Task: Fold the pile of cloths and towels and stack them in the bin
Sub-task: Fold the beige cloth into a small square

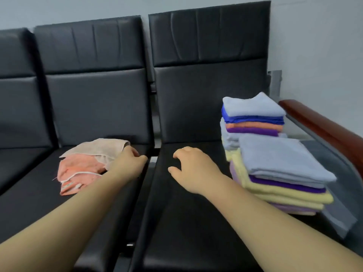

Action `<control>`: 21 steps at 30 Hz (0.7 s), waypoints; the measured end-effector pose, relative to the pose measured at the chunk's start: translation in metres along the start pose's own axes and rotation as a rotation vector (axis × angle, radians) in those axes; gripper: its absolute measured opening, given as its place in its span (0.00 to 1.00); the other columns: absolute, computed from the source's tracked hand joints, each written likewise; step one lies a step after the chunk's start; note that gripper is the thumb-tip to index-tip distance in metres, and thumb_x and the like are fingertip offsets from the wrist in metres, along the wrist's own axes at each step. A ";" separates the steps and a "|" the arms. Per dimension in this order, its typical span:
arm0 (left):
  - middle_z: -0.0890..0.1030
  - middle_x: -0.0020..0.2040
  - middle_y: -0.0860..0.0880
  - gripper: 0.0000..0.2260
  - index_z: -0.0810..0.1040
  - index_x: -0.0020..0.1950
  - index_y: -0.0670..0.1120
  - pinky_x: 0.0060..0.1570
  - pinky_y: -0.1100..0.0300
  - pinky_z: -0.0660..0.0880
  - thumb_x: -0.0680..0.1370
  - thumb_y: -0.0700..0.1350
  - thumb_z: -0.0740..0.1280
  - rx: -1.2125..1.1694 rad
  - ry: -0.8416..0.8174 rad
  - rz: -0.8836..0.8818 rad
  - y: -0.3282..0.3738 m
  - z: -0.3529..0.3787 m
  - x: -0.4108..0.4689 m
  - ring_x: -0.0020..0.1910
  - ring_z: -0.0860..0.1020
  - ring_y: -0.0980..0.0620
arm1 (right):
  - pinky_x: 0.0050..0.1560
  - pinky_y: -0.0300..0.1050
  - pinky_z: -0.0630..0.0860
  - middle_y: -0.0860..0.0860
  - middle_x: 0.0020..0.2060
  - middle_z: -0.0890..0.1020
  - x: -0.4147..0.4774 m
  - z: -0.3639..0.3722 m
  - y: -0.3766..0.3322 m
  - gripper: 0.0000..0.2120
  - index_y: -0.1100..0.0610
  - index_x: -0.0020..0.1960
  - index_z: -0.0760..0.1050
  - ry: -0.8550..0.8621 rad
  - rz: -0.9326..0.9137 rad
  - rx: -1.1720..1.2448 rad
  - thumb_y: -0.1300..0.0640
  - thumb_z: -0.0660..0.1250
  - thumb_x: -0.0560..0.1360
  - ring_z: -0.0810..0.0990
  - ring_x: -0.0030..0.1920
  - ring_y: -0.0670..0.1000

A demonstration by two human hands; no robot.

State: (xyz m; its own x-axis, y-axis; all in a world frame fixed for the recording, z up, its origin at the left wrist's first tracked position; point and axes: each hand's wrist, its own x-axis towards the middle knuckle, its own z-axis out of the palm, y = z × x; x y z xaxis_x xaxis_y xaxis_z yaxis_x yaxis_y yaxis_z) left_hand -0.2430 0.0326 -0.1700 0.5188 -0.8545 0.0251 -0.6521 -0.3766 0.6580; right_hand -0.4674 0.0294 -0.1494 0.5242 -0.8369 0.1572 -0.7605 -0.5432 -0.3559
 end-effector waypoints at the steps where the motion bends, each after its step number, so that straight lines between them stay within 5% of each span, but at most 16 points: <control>1: 0.82 0.47 0.47 0.09 0.73 0.53 0.47 0.42 0.53 0.77 0.77 0.50 0.65 0.017 0.000 -0.021 -0.018 -0.011 0.005 0.43 0.81 0.47 | 0.66 0.53 0.74 0.49 0.68 0.76 0.007 0.013 -0.010 0.22 0.52 0.73 0.73 -0.047 -0.015 0.010 0.43 0.63 0.83 0.73 0.68 0.55; 5: 0.81 0.50 0.48 0.15 0.72 0.64 0.48 0.36 0.55 0.73 0.79 0.49 0.65 0.037 0.076 -0.113 -0.094 -0.052 0.025 0.42 0.80 0.49 | 0.64 0.52 0.75 0.49 0.67 0.75 0.047 0.069 -0.058 0.21 0.51 0.71 0.73 -0.177 -0.055 0.036 0.42 0.63 0.82 0.73 0.67 0.54; 9: 0.78 0.60 0.48 0.17 0.73 0.66 0.51 0.44 0.54 0.73 0.77 0.44 0.64 -0.064 0.182 -0.126 -0.151 -0.076 0.050 0.51 0.79 0.46 | 0.63 0.52 0.75 0.51 0.66 0.74 0.098 0.117 -0.111 0.19 0.51 0.70 0.74 -0.258 -0.071 0.049 0.46 0.65 0.81 0.74 0.66 0.56; 13: 0.76 0.67 0.51 0.21 0.71 0.71 0.54 0.54 0.50 0.77 0.77 0.45 0.64 -0.028 0.078 -0.111 -0.177 -0.076 0.060 0.57 0.79 0.45 | 0.65 0.52 0.75 0.51 0.69 0.74 0.141 0.153 -0.144 0.20 0.50 0.70 0.75 -0.229 -0.052 0.127 0.50 0.67 0.79 0.76 0.67 0.57; 16: 0.74 0.71 0.51 0.26 0.69 0.74 0.58 0.64 0.44 0.75 0.75 0.50 0.61 0.021 -0.002 -0.074 -0.190 -0.073 0.062 0.65 0.76 0.44 | 0.55 0.49 0.75 0.54 0.69 0.72 0.173 0.170 -0.158 0.16 0.55 0.69 0.73 -0.121 0.050 0.206 0.55 0.62 0.81 0.77 0.62 0.59; 21: 0.72 0.68 0.51 0.19 0.73 0.71 0.60 0.66 0.40 0.70 0.80 0.53 0.58 0.199 -0.048 -0.020 -0.200 -0.069 0.071 0.67 0.70 0.44 | 0.48 0.51 0.71 0.59 0.71 0.72 0.219 0.190 -0.159 0.21 0.56 0.74 0.66 -0.127 0.203 0.126 0.45 0.57 0.85 0.78 0.63 0.62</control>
State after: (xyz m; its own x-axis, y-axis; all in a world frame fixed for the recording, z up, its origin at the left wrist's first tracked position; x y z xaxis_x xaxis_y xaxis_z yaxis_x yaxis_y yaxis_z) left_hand -0.0378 0.0719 -0.2476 0.5087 -0.8605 -0.0257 -0.7407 -0.4527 0.4963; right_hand -0.1591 -0.0551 -0.2333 0.4157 -0.9085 -0.0429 -0.8055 -0.3459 -0.4812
